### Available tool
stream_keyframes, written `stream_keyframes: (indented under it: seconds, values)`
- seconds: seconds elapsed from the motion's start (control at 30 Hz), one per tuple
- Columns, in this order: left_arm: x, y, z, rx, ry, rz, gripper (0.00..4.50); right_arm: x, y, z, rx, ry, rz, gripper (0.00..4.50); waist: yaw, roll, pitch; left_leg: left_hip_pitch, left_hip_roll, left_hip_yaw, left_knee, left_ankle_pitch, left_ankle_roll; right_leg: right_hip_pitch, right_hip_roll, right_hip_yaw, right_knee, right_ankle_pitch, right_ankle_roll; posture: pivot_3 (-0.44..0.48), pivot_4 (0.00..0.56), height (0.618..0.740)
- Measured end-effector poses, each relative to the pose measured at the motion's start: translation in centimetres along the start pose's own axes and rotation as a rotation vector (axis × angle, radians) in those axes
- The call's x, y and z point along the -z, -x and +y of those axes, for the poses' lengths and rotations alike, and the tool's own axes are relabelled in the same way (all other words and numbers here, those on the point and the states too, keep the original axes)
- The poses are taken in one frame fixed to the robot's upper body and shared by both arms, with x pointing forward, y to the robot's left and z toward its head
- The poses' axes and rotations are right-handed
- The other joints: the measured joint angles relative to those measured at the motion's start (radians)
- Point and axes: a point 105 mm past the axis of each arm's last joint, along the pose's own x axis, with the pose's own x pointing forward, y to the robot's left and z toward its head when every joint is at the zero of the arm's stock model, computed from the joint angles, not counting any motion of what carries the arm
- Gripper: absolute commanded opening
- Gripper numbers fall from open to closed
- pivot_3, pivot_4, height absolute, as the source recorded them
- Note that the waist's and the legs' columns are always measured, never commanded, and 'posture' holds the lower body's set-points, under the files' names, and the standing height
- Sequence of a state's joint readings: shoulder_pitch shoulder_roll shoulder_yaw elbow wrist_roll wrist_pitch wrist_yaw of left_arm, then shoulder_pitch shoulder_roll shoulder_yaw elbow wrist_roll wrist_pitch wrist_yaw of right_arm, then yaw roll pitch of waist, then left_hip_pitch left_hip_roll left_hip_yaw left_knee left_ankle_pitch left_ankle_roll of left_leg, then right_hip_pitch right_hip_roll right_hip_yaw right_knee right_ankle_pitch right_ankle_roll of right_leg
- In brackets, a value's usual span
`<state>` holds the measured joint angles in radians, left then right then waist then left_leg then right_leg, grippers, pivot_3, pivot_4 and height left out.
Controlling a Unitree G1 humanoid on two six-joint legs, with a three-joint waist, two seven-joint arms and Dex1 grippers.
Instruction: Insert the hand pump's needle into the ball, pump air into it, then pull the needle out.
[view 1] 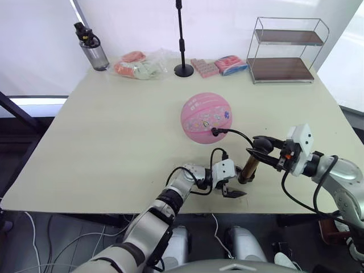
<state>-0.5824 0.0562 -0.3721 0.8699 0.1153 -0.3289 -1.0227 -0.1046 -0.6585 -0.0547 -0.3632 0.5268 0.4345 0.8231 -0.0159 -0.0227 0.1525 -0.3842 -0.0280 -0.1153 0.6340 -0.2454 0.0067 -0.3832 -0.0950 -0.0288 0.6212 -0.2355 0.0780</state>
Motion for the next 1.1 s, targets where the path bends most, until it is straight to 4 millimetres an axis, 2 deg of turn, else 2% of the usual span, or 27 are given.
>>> stream_keyframes:
  seconds: [0.13,0.2,0.23,0.33,0.37,0.4,0.5,0.83,1.1]
  values:
    - [0.1,3.3,0.7,-0.066,0.010,-0.006,4.49,-0.7,0.2,0.1,-0.005,0.011,-0.006,1.92,0.003,0.005,0.004,-0.012,-0.002,-0.001,-0.001,0.000,0.000,-0.013,0.002,0.000,0.001,0.000,-0.001,0.000,0.150,0.731]
    - [-0.2,5.3,0.6,-0.092,0.015,-0.011,4.49,-1.1,0.4,0.0,-0.003,0.019,-0.005,1.92,0.007,0.009,0.009,-0.014,-0.003,-0.001,-0.001,0.000,0.000,-0.014,0.001,0.001,0.002,0.002,-0.005,0.000,0.150,0.731]
    - [-0.4,5.6,0.7,-0.095,0.013,-0.014,4.49,-1.2,0.5,0.0,-0.004,0.021,-0.005,1.92,0.009,0.010,0.010,-0.014,-0.003,-0.001,-0.001,0.000,0.000,-0.014,0.001,0.001,0.002,0.002,-0.005,0.000,0.150,0.731]
    - [-2.8,7.3,1.0,-0.120,-0.023,-0.069,4.49,-1.5,0.6,-0.1,-0.002,0.028,0.000,1.92,0.025,0.012,0.015,-0.016,-0.004,0.000,-0.001,0.000,0.000,-0.014,-0.002,0.001,0.001,0.002,-0.004,0.000,0.150,0.731]
    - [-4.6,7.9,1.0,-0.124,-0.049,-0.118,4.49,-1.6,0.7,-0.2,-0.003,0.031,0.010,1.92,0.029,0.012,0.016,-0.016,-0.004,0.000,-0.001,0.000,0.000,-0.014,-0.003,0.002,0.001,0.001,-0.004,0.000,0.150,0.731]
    - [-4.7,7.9,1.0,-0.124,-0.052,-0.120,4.49,-1.6,0.7,-0.2,-0.003,0.031,0.011,1.92,0.031,0.012,0.016,-0.016,-0.004,0.000,-0.001,0.000,0.000,-0.014,-0.003,0.002,0.001,0.001,-0.003,0.000,0.150,0.731]
    - [-6.6,9.4,0.8,-0.128,-0.071,-0.161,4.49,-1.8,0.7,-0.2,-0.014,0.034,0.019,1.92,0.030,0.013,0.021,-0.016,-0.005,0.001,-0.001,0.000,0.000,-0.014,-0.002,0.002,0.001,0.000,-0.002,0.000,0.150,0.731]
    - [-8.7,12.7,0.2,-0.128,-0.105,-0.183,4.49,-2.3,1.2,-0.5,-0.024,0.030,0.031,1.92,0.030,0.014,0.028,-0.016,-0.006,0.005,0.000,0.000,0.000,-0.014,-0.001,0.002,0.001,0.002,-0.005,0.000,0.150,0.731]
    - [-8.5,14.1,-0.6,-0.081,-0.073,-0.182,4.49,-2.4,1.8,-0.8,-0.041,0.041,0.049,1.92,0.030,0.015,0.031,-0.016,-0.006,0.008,0.001,0.000,0.000,-0.015,-0.001,0.002,0.002,0.002,-0.006,0.000,0.150,0.731]
